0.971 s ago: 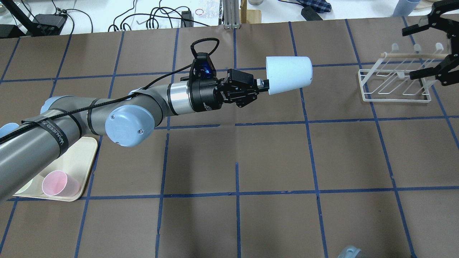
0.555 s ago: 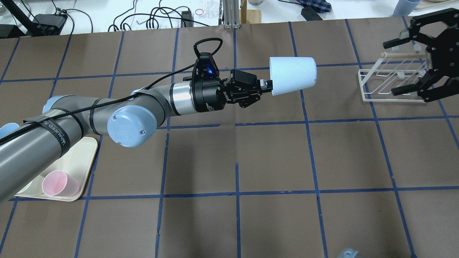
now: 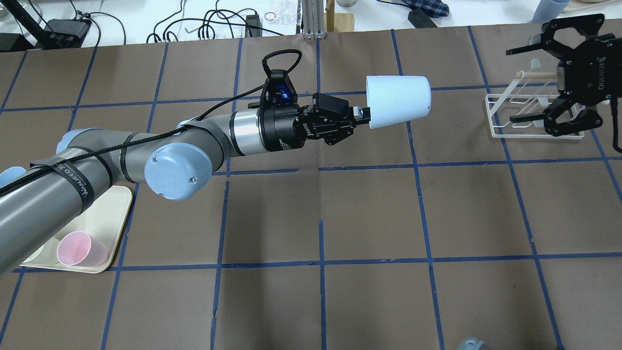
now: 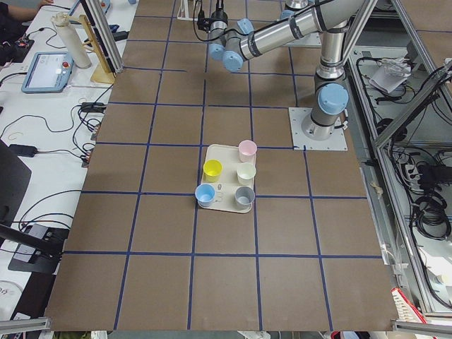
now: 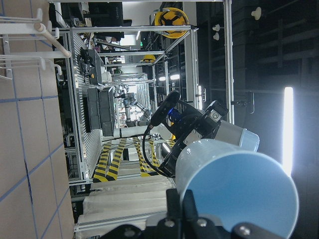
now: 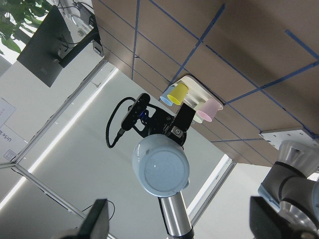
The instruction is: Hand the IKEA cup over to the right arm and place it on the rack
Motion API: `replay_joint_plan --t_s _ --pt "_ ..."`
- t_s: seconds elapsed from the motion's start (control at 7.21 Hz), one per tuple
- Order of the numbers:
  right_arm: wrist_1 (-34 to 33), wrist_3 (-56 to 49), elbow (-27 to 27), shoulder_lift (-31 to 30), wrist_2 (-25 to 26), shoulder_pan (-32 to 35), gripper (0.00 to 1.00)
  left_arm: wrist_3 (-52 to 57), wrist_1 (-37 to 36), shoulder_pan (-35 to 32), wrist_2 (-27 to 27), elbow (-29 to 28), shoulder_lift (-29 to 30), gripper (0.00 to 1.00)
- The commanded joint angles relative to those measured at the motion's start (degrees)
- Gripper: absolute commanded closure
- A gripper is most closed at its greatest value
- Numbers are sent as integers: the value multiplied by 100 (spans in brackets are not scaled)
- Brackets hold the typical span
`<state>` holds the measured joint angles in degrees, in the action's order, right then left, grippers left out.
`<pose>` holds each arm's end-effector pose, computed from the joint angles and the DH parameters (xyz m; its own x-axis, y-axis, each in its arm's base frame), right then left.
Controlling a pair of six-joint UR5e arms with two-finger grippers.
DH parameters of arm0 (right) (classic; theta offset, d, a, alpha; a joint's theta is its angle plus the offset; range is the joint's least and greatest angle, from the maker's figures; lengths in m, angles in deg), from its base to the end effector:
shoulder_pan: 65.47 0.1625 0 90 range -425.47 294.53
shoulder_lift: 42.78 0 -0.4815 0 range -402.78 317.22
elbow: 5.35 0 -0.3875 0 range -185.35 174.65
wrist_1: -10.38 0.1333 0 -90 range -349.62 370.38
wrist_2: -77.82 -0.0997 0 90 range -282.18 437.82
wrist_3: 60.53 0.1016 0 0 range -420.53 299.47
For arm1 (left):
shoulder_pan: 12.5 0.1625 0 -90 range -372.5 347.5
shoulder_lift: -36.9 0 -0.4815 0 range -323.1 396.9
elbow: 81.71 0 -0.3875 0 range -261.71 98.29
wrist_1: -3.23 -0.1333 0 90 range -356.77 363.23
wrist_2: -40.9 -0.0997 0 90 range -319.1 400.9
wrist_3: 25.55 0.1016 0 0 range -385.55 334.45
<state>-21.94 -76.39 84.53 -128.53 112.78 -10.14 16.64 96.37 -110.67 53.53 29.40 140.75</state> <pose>-0.0596 -0.4669 0.4994 -0.1315 0.7788 -0.6133 0.2420 0.6252 0.7420 -0.3047 -0.4866 0.3639 0.1721 0.0585 0.9833 -0.0050 0.9983 -0.0585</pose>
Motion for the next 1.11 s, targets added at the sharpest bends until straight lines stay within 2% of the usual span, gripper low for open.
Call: replay_joint_plan --t_s 0.0,0.14,0.28,0.97 --pt "94 -5 3 147 -172 204 0 0 -6 0 2 8 4 100" --pt "85 -13 12 216 -573 475 0 0 -15 0 2 8 4 100" --pt "50 -31 3 330 -691 704 0 0 -41 0 11 -1 48 100" --pt "374 57 21 401 -692 996 0 0 -68 0 2 8 48 100"
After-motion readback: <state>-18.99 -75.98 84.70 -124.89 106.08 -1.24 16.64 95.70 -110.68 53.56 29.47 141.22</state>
